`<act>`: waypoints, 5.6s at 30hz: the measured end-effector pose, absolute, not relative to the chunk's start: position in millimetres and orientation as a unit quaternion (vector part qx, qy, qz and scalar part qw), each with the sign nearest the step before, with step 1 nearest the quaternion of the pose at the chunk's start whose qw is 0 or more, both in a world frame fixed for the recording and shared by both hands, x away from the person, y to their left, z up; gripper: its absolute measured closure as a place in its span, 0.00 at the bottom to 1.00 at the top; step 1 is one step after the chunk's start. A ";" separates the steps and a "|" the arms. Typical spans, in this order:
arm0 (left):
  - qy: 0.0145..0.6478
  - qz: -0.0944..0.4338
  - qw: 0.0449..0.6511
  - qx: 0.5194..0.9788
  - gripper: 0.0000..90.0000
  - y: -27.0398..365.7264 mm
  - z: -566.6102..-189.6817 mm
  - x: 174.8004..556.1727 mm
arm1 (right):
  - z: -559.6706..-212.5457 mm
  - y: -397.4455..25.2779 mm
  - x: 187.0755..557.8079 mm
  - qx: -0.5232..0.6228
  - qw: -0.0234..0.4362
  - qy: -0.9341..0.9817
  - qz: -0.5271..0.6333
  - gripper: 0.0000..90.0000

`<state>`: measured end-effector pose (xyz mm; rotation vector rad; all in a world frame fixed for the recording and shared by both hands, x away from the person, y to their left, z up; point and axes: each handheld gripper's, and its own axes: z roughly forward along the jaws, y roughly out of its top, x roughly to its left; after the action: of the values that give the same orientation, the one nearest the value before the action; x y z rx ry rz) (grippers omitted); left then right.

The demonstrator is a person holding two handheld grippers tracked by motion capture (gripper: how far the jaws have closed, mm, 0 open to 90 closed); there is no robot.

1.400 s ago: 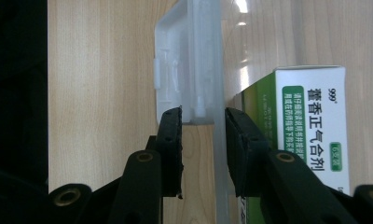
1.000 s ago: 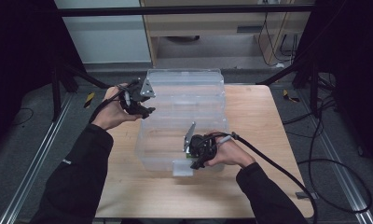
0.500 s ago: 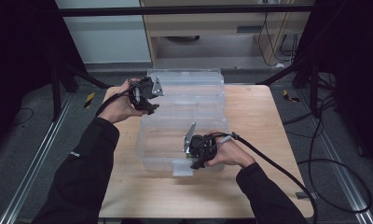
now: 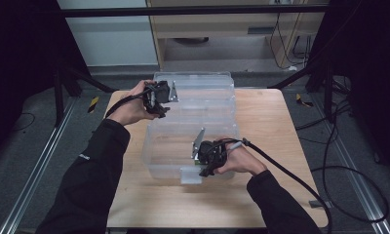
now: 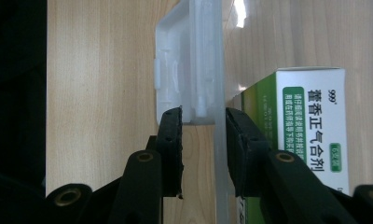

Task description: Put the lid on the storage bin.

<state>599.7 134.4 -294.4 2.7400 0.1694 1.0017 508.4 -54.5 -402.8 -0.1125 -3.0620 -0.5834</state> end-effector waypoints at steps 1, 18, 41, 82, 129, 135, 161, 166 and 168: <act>0.056 0.340 0.107 0.933 0.45 133.4 -294.9 600.1 | -402.8 -54.5 508.3 -0.036 0.011 -0.982 -0.187 0.76; 0.022 0.355 0.076 0.932 0.49 117.3 -311.7 612.2 | -403.0 -54.5 508.4 -0.034 0.010 -0.981 -0.189 0.76; 0.001 0.354 0.051 0.934 0.71 105.0 -324.1 617.5 | -403.3 -54.3 507.2 -0.034 0.005 -0.981 -0.189 0.76; -0.026 0.354 0.043 0.934 0.85 99.0 -317.9 599.2 | -403.0 -53.2 503.6 -0.049 -0.002 -0.982 -0.185 0.76; -0.027 0.379 0.046 0.924 0.87 104.5 -313.9 535.8 | -403.2 -53.9 497.5 -0.063 -0.005 -0.980 -0.187 0.76; -0.029 0.377 0.050 0.924 0.87 105.1 -314.4 531.4 | -403.1 -53.4 497.4 -0.065 -0.004 -0.980 -0.186 0.76; -0.028 0.388 0.066 0.919 0.87 114.4 -324.5 499.5 | -403.5 -56.0 495.5 -0.063 -0.012 -0.978 -0.196 0.75; -0.026 0.390 0.063 0.918 0.87 113.1 -325.9 496.6 | -403.0 -56.0 494.5 -0.064 -0.015 -0.978 -0.196 0.75; -0.026 0.391 0.061 0.918 0.87 112.6 -326.7 495.2 | -403.2 -55.8 494.3 -0.064 -0.023 -0.978 -0.196 0.74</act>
<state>495.2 112.6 -326.7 2.7781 -0.0785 1.1831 494.3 -55.8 -403.2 -0.2053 -3.1180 -0.6249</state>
